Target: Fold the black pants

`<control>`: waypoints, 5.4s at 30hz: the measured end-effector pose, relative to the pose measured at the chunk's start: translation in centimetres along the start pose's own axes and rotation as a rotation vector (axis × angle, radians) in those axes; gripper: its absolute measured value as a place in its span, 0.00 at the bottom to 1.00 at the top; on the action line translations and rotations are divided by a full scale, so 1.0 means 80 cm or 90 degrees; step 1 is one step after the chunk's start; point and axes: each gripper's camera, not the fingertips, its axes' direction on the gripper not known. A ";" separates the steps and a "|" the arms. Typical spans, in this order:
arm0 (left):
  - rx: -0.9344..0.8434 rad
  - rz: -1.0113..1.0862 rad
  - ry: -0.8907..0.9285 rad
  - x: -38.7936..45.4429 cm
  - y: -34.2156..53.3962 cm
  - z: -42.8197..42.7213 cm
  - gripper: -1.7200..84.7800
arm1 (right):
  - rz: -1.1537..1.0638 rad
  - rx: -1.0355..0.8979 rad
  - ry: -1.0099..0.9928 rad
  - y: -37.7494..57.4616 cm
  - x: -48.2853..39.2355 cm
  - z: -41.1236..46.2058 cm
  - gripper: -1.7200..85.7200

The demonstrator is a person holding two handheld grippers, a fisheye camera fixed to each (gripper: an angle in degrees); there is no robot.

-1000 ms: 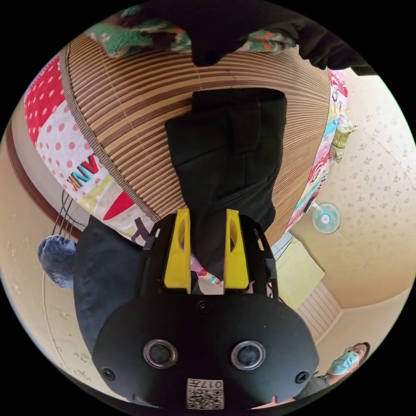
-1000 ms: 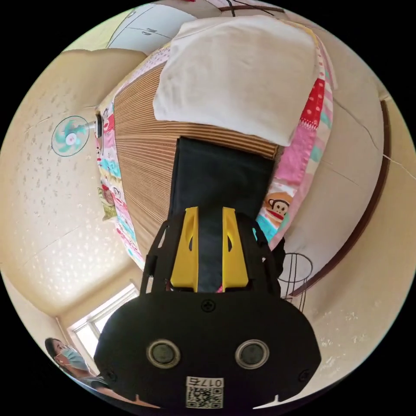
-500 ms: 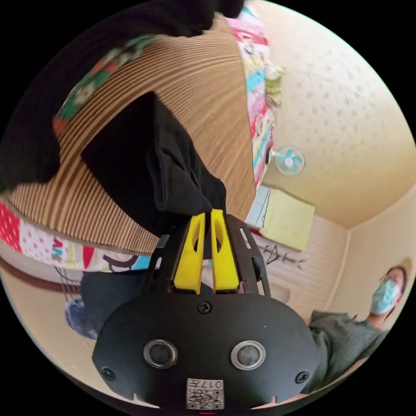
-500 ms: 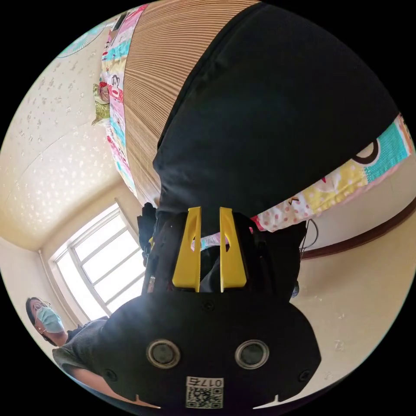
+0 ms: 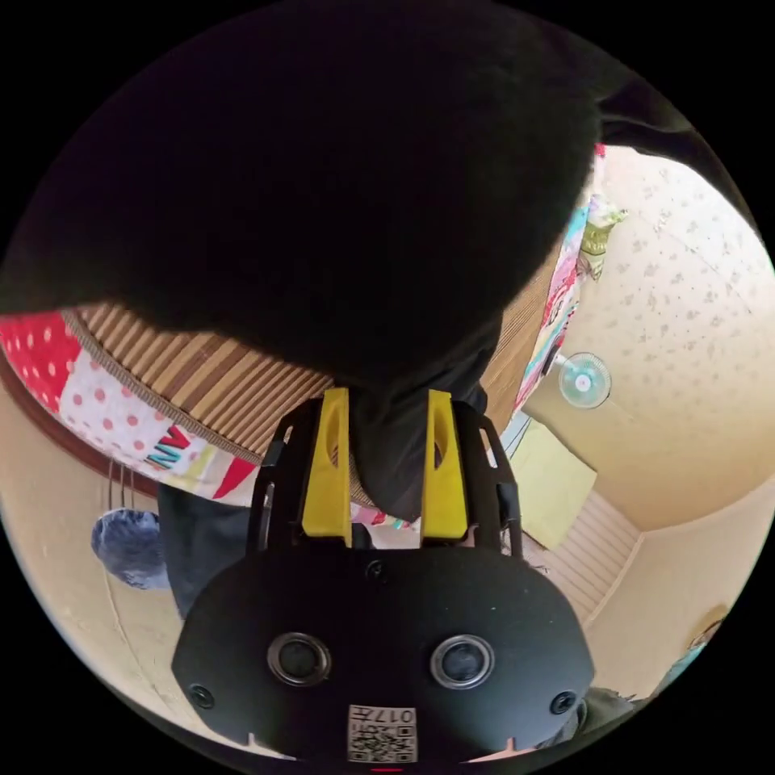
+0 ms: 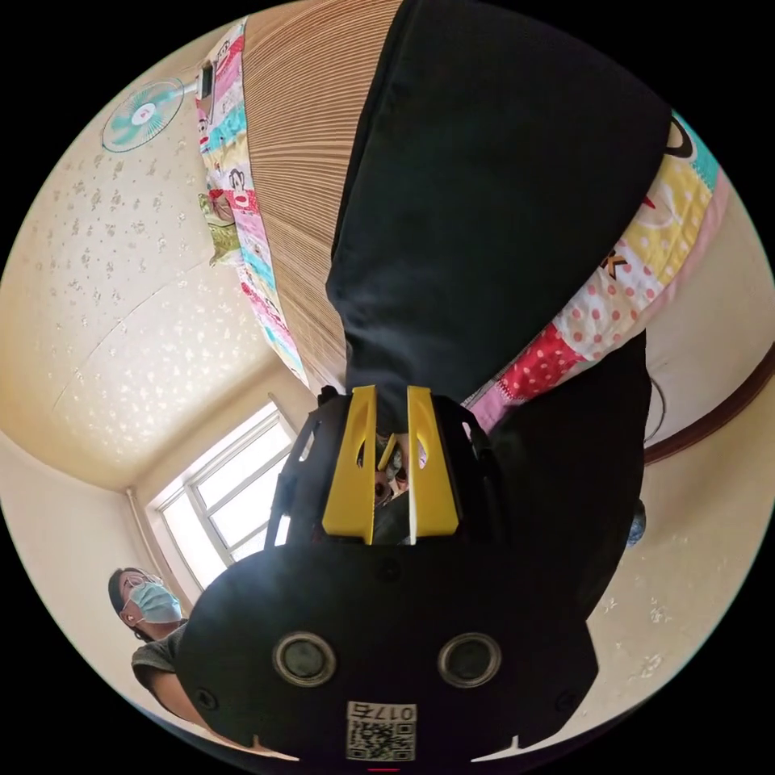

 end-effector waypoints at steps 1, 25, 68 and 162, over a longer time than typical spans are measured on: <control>0.005 -0.021 0.019 -0.007 0.002 0.001 0.17 | 0.003 -0.003 0.003 0.000 0.001 0.008 0.09; 0.070 -0.020 0.181 -0.083 -0.047 -0.004 0.16 | -0.027 -0.067 0.010 -0.034 0.020 0.061 0.12; -0.267 0.595 0.336 0.021 0.176 0.117 0.08 | -0.052 -0.344 0.069 -0.309 0.037 0.364 0.03; -0.435 0.353 -0.008 -0.037 -0.192 0.372 0.08 | -0.199 -0.124 0.407 -0.319 0.057 0.221 0.04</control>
